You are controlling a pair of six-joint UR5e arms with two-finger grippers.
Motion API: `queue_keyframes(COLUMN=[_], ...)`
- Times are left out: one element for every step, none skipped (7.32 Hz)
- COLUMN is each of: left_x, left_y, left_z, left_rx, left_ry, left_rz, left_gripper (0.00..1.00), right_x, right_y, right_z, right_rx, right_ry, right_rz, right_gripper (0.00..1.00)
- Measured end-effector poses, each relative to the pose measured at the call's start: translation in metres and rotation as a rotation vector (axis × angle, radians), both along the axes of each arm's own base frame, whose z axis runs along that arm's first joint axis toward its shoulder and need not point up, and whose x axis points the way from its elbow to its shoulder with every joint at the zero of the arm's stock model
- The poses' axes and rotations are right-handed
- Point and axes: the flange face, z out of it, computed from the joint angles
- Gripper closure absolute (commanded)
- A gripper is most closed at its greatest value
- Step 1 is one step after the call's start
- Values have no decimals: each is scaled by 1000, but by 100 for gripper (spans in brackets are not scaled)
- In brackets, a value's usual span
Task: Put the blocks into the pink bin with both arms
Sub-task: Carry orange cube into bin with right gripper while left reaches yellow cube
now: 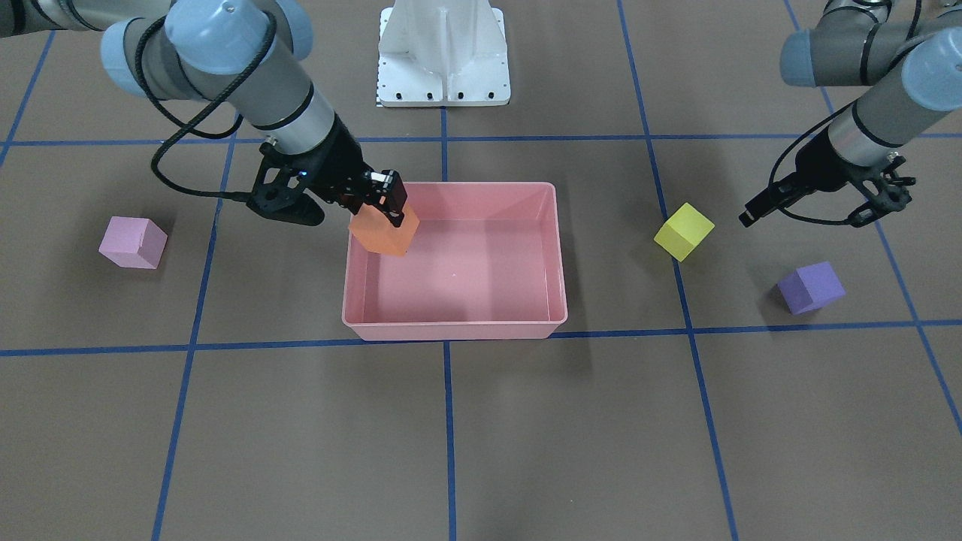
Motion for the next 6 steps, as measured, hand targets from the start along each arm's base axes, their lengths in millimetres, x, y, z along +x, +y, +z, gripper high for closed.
queue_keyframes(left_x=[14,28,41,54,67,76], left_y=[5,9,11,12,10,5], left_z=[1,0,-4,-9,-13,-15], left_rx=[-27,-69,-107,-131,-144,-151], left_ry=[-9,-15,-15,-13,-18,-26], left_rz=[-1,-14,-29,-36,-46,-60], left_gripper=[0,0,0,0,0,0], right_x=[-19,-34,-45,-53,-58,-60], right_y=[11,18,23,26,26,26], right_z=[-1,3,8,13,17,19], right_rx=[-1,-6,-10,-11,-9,-7], right_ry=[10,24,36,48,58,64], right_rz=[-6,-16,-24,-28,-28,-27], right_gripper=[81,70,19,10,2,1])
